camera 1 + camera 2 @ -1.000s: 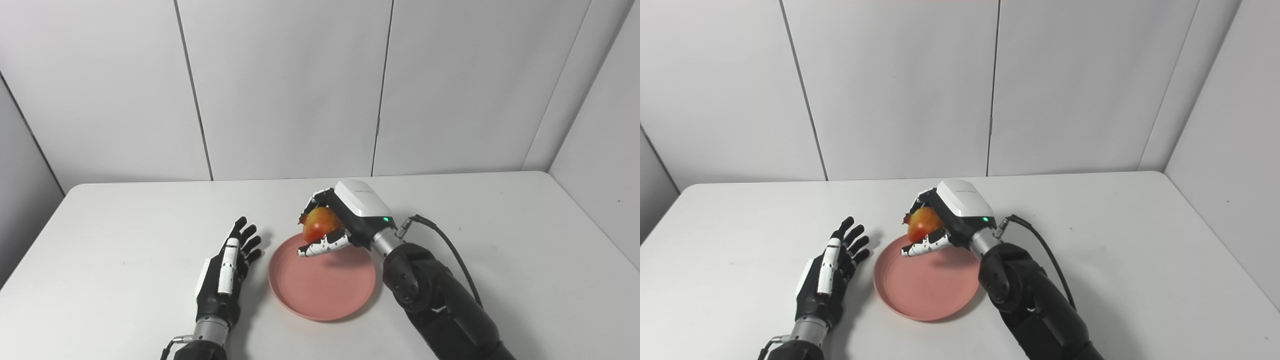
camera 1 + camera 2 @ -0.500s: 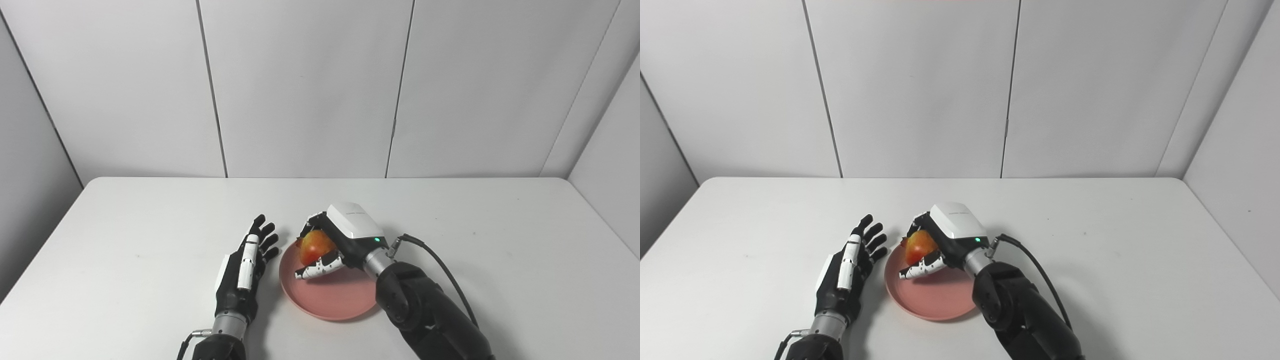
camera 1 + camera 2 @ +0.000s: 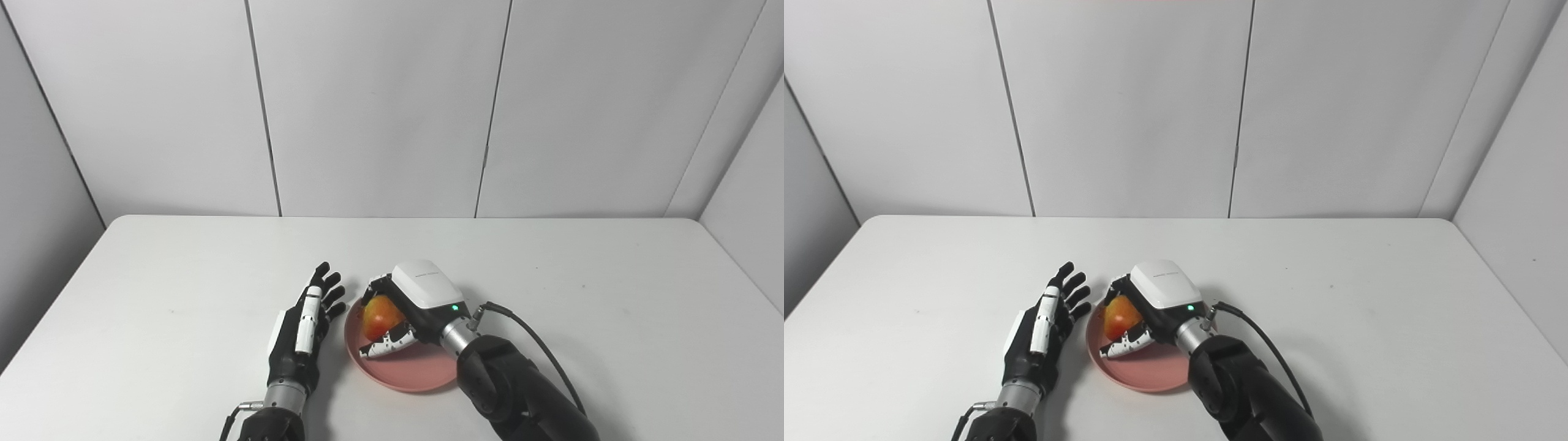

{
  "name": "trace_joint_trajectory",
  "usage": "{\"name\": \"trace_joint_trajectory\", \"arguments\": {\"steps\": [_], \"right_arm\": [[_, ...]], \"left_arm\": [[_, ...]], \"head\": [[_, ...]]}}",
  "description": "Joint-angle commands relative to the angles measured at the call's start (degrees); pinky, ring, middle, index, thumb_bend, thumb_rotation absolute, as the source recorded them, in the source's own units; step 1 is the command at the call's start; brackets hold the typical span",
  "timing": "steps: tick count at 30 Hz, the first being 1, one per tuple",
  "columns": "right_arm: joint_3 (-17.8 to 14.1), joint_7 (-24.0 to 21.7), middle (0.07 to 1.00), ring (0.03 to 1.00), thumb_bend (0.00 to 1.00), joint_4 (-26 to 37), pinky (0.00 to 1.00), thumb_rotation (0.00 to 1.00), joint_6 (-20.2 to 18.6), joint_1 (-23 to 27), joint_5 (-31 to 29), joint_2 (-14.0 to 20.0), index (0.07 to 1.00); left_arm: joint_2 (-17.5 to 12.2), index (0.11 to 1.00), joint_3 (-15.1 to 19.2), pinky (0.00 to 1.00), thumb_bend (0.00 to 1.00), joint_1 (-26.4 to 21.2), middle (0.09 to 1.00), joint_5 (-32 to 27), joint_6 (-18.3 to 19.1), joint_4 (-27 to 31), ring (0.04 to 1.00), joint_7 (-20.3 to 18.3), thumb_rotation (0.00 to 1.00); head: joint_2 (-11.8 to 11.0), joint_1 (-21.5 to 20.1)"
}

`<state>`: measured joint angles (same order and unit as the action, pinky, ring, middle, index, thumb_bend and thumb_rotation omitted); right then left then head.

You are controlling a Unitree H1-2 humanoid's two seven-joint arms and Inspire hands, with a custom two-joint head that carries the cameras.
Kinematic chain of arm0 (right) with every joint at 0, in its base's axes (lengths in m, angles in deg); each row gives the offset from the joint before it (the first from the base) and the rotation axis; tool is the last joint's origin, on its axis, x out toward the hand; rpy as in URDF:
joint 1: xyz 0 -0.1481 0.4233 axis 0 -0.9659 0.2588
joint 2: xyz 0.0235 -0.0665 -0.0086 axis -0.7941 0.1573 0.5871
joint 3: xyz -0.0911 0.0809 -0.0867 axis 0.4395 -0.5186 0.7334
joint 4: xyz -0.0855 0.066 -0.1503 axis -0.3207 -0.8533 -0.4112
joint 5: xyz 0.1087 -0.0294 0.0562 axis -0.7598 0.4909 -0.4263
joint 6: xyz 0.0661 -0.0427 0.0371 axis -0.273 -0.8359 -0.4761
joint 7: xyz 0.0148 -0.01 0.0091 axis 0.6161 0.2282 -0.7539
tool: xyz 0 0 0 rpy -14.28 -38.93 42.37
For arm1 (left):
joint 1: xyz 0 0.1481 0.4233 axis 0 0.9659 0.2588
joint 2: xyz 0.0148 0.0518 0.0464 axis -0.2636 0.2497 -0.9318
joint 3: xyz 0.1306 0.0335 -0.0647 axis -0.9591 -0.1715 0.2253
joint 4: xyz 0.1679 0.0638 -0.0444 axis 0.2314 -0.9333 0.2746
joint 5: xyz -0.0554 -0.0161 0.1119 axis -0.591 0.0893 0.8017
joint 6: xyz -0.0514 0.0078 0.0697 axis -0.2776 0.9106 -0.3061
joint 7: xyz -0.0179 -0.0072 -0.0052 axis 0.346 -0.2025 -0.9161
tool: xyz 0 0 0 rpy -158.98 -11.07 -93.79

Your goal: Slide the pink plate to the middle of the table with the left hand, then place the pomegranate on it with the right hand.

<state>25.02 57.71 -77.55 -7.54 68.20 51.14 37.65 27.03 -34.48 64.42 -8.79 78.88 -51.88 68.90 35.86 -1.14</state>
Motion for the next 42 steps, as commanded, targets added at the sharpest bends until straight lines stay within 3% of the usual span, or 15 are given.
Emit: {"name": "trace_joint_trajectory", "arguments": {"steps": [1,5,8,16,32,42], "right_arm": [[0.3,-0.8,0.485,0.426,0.46,1.7,0.37,0.24,1.8,0.2,0.5,0.7,0.559],[0.8,-1.4,0.547,0.517,0.48,3.9,0.5,0.29,1.7,-0.5,1.9,1.7,0.593],[1.0,-1.8,0.517,0.486,0.54,5.6,0.47,0.32,1.6,-1.2,2.9,2.4,0.566],[0.1,-2.4,0.642,0.597,0.76,9.6,0.53,0.37,0.9,-3.1,4.9,3.0,0.708],[-4.3,-3.3,0.699,0.646,0.82,16.4,0.6,0.48,1.3,-2.4,6.0,3.4,0.748],[-8.2,-2.9,0.679,0.622,0.87,20.5,0.57,0.62,1.5,-1.0,5.1,3.2,0.766]], "left_arm": [[0.6,0.906,-0.2,0.87,0.41,-2.2,0.912,0.7,-0.3,1.5,0.896,0.4,1.0],[0.4,0.908,-0.3,0.87,0.42,-2.1,0.914,0.8,-0.3,1.5,0.898,0.3,1.0],[0.3,0.91,-0.3,0.87,0.42,-2.1,0.915,0.8,-0.5,1.3,0.9,0.1,1.0],[-0.1,0.907,-0.4,0.87,0.43,-2.1,0.915,0.9,-1.1,1.0,0.897,-0.2,1.0],[-0.1,0.907,-0.2,0.87,0.43,-2.3,0.913,0.4,-0.7,0.8,0.895,-0.3,1.0],[0.0,0.914,0.0,0.88,0.41,-2.2,0.921,-0.3,-0.1,1.3,0.924,-0.6,1.0]], "head": [[-0.1,0.0],[-0.1,0.0],[-0.1,0.0],[-0.3,-0.4],[-0.5,-0.8],[-0.7,-0.9]]}}
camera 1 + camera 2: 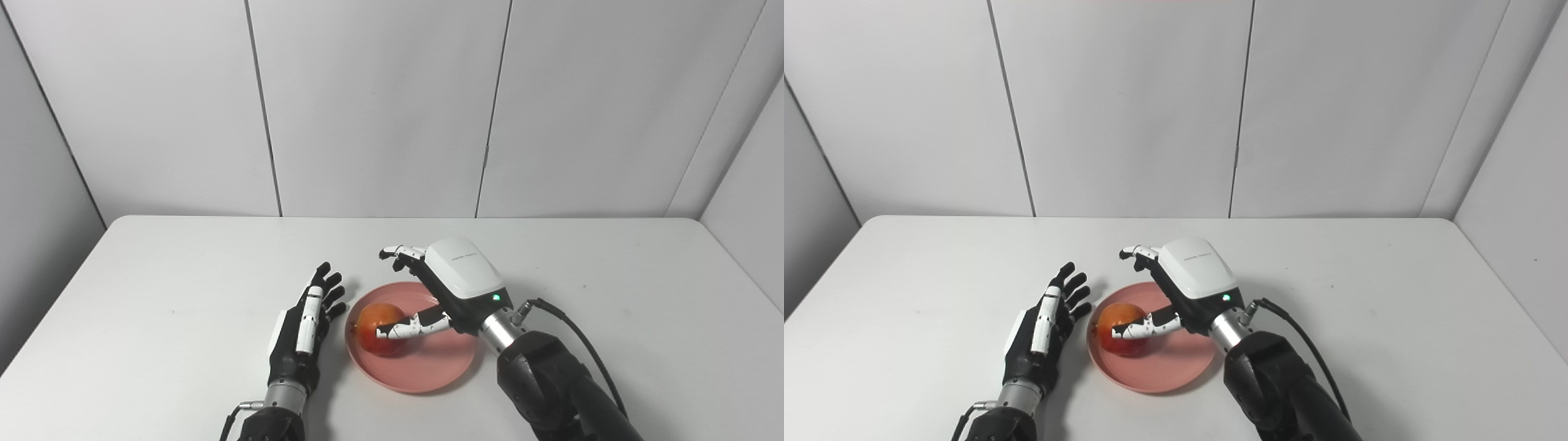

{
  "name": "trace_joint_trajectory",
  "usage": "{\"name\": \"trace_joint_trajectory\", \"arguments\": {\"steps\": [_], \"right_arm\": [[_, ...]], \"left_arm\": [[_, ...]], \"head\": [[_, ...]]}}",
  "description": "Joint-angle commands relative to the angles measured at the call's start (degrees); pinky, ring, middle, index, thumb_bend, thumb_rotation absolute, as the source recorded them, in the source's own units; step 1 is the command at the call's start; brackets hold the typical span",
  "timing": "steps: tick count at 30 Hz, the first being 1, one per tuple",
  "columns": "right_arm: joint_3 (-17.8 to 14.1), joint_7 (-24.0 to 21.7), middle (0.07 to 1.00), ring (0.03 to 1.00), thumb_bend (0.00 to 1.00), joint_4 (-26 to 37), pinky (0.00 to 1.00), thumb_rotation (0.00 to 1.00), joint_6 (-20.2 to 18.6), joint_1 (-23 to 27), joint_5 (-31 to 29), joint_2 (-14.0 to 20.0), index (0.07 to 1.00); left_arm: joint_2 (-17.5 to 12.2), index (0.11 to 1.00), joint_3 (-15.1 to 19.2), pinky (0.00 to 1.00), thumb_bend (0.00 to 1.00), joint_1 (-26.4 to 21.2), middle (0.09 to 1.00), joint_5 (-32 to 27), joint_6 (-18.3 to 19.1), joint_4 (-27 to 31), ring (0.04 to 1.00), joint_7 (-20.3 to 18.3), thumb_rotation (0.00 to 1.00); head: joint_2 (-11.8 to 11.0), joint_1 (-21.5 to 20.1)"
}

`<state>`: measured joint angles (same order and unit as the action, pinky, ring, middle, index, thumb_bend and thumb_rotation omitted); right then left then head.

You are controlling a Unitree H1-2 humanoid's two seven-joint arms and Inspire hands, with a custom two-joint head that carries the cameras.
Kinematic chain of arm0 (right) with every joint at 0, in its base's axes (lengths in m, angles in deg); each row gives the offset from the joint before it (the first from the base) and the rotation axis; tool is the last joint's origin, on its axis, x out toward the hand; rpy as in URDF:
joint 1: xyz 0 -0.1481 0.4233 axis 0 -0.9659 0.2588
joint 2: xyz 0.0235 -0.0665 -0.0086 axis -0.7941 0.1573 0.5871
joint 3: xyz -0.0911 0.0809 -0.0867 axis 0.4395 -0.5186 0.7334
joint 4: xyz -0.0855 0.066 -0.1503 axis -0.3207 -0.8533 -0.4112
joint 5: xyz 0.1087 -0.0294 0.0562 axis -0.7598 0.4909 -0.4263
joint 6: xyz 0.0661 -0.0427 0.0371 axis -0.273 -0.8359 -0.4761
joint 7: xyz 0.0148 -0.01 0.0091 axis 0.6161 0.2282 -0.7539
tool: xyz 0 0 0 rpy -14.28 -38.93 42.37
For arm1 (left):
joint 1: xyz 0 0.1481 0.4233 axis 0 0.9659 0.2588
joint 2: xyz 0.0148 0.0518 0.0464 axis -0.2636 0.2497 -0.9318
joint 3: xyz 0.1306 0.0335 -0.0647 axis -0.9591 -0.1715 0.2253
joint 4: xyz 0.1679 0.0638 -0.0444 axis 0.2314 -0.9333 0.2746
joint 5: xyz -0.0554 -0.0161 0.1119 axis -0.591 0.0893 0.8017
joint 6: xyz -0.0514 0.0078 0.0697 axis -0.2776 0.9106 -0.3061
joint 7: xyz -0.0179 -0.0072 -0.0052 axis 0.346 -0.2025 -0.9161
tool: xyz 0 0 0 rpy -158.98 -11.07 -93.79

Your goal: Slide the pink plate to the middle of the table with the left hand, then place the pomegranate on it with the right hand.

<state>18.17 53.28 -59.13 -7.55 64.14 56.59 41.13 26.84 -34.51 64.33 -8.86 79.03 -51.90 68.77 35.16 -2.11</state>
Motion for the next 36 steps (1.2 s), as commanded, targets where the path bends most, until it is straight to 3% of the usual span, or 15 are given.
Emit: {"name": "trace_joint_trajectory", "arguments": {"steps": [1,7,13,21,24,28,36], "right_arm": [[-1.8,2.0,0.679,0.622,0.87,2.2,0.56,0.62,1.7,3.1,-0.6,-0.4,0.765],[-4.6,2.0,0.684,0.621,0.88,3.8,0.55,0.65,1.0,2.7,-2.1,-0.6,0.768],[-9.2,2.5,0.72,0.649,0.92,5.1,0.56,0.69,0.8,-0.2,-7.9,-0.8,0.781],[-15.4,3.7,0.841,0.795,0.87,5.8,0.7,0.82,-0.1,-6.7,-16.9,-2.5,0.876],[-17.5,4.2,0.895,0.856,0.81,5.5,0.77,0.97,0.3,-8.9,-21.2,-3.8,0.906],[-19.1,4.6,0.938,0.909,0.76,5.4,0.84,1.0,0.2,-10.8,-24.7,-5.0,0.939],[-25.5,2.4,1.0,0.998,0.8,3.9,0.99,1.0,-5.6,-12.6,-45.0,-11.0,1.0]], "left_arm": [[0.2,0.913,0.1,0.88,0.41,-2.2,0.921,-0.5,-0.3,1.3,0.924,-0.5,1.0],[0.2,0.905,0.4,0.88,0.4,-2.1,0.918,-1.2,-0.7,1.0,0.905,-0.4,1.0],[-0.2,0.906,0.4,0.87,0.41,-2.0,0.91,-0.6,-0.9,1.0,0.891,-0.3,1.0],[-0.6,0.913,0.6,0.89,0.4,-1.8,0.914,-1.1,-0.6,1.4,0.898,-0.5,1.0],[-0.8,0.917,0.5,0.89,0.38,-1.8,0.917,-1.2,-0.8,1.5,0.901,-0.7,1.0],[-1.2,0.917,0.6,0.89,0.38,-1.7,0.918,-1.4,-1.3,1.5,0.903,-1.0,1.0],[-1.6,0.929,0.6,0.91,0.39,-1.4,0.931,-1.4,-0.7,2.4,0.913,-1.7,1.0]], "head": [[-0.2,-0.1],[-0.2,-0.5],[-0.1,-0.8],[0.0,-1.2],[0.0,-1.4],[0.0,-1.5],[0.4,-1.0]]}}
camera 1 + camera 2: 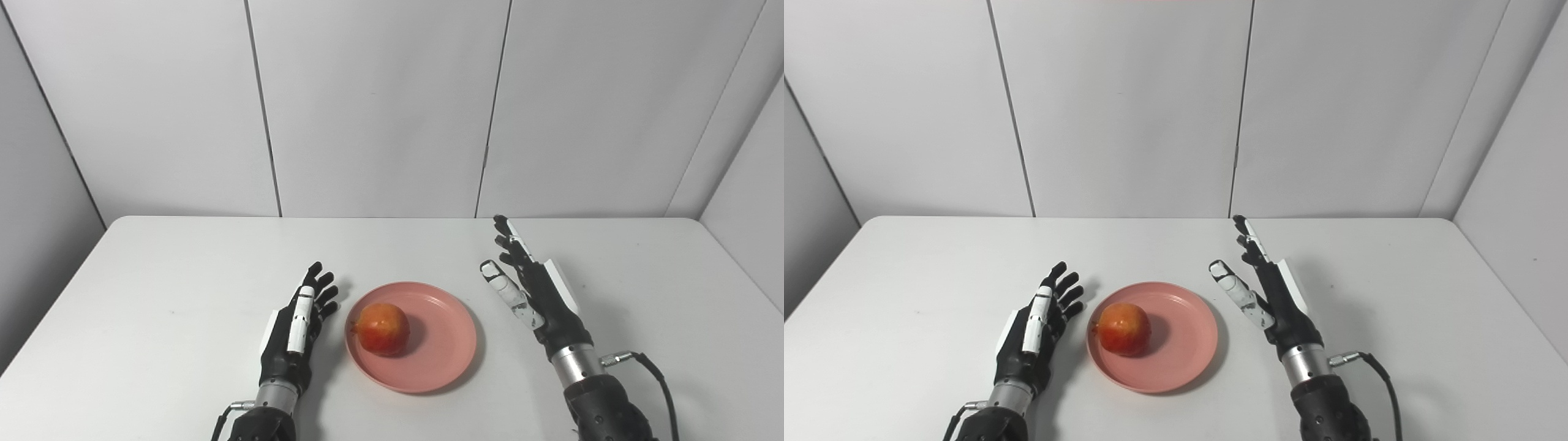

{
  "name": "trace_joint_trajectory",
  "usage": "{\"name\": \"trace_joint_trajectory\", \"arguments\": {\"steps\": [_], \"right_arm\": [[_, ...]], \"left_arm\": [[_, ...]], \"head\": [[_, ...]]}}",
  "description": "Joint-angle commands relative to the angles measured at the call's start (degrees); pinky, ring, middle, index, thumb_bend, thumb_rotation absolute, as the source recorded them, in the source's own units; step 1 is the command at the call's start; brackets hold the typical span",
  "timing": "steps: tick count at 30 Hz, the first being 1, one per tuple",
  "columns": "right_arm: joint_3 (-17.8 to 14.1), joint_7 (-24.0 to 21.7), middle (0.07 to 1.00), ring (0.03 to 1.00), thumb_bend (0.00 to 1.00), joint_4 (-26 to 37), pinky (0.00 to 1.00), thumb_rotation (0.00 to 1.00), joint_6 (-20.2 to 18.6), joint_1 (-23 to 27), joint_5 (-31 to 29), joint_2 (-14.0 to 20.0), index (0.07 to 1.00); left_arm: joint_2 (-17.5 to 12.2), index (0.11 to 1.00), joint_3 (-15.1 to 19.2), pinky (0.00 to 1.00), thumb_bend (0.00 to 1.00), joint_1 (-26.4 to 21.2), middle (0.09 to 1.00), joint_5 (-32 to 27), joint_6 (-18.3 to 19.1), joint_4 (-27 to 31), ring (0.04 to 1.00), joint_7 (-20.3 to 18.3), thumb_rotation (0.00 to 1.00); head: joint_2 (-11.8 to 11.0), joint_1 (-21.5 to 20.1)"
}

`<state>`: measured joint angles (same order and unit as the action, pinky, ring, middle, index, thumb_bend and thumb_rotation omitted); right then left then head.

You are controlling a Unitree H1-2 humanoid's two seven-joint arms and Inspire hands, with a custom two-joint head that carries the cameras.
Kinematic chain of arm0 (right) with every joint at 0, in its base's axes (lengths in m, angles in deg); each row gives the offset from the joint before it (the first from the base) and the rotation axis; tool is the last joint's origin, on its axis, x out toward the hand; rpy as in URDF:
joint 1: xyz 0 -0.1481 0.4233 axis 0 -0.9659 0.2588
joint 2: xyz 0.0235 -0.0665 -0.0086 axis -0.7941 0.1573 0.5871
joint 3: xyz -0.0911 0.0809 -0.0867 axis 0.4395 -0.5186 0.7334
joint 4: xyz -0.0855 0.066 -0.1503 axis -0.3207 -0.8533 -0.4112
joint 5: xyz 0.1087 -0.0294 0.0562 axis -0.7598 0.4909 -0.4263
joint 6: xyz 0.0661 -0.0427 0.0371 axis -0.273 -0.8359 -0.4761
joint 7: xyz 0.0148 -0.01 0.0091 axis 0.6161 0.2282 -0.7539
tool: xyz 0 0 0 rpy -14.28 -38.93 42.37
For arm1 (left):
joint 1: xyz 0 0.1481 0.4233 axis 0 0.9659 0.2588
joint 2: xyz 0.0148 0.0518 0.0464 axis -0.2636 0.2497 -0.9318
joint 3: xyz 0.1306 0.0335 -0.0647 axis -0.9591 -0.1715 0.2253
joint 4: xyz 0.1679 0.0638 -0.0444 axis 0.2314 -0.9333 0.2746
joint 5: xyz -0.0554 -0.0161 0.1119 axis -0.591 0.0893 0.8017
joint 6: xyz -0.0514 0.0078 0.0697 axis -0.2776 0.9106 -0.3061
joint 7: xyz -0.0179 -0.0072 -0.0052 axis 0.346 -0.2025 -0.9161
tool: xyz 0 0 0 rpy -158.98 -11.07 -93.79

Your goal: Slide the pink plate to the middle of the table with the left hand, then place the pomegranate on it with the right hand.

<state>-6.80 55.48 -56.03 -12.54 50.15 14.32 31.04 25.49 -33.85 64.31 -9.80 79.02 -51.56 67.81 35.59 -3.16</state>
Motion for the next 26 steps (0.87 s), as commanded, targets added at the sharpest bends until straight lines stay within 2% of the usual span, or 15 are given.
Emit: {"name": "trace_joint_trajectory", "arguments": {"steps": [1,3,4,9,11,14,26], "right_arm": [[-0.9,0.2,1.0,1.0,0.79,0.5,1.0,1.0,-0.9,1.3,-4.4,-1.5,1.0],[-1.5,-0.4,1.0,1.0,0.78,0.3,1.0,1.0,-2.1,1.0,-7.7,-2.3,1.0],[-1.5,-0.7,1.0,1.0,0.75,0.4,1.0,1.0,-2.8,0.8,-8.9,-2.4,1.0],[-0.7,-2.1,1.0,1.0,0.46,1.1,1.0,1.0,-3.3,-0.5,-12.4,-1.5,1.0],[-0.2,-2.3,1.0,1.0,0.39,1.2,1.0,1.0,-3.4,-0.8,-12.7,-1.0,1.0],[0.4,-2.2,1.0,1.0,0.34,1.0,1.0,1.0,-3.2,-1.7,-13.3,-0.9,1.0],[1.9,-2.0,1.0,1.0,0.3,-1.2,1.0,1.0,0.6,-2.9,-14.2,-0.5,1.0]], "left_arm": [[-0.4,0.937,-0.1,0.92,0.4,-1.3,0.939,-0.6,-0.5,2.4,0.922,-1.0,1.0],[-0.9,0.945,-0.3,0.93,0.4,-1.0,0.948,-1.0,0.2,3.3,0.932,-1.9,1.0],[-1.2,0.953,-0.6,0.94,0.4,-0.8,0.956,-1.1,0.5,3.8,0.941,-2.3,1.0],[-2.3,0.998,-1.5,1.0,0.41,0.8,0.999,-1.6,1.6,6.8,0.994,-3.8,0.99],[-2.5,1.0,-1.6,1.0,0.41,1.6,1.0,-1.8,1.7,7.7,1.0,-4.0,1.0],[-2.5,1.0,-1.5,1.0,0.4,3.0,1.0,-2.0,2.0,9.2,1.0,-3.9,1.0],[-2.9,1.0,-2.7,1.0,0.39,4.9,1.0,-0.7,1.8,10.9,1.0,-4.2,1.0]], "head": [[0.0,0.0],[0.0,-0.2],[0.0,-0.2],[0.2,-0.1],[0.3,0.1],[0.2,0.8],[0.5,1.7]]}}
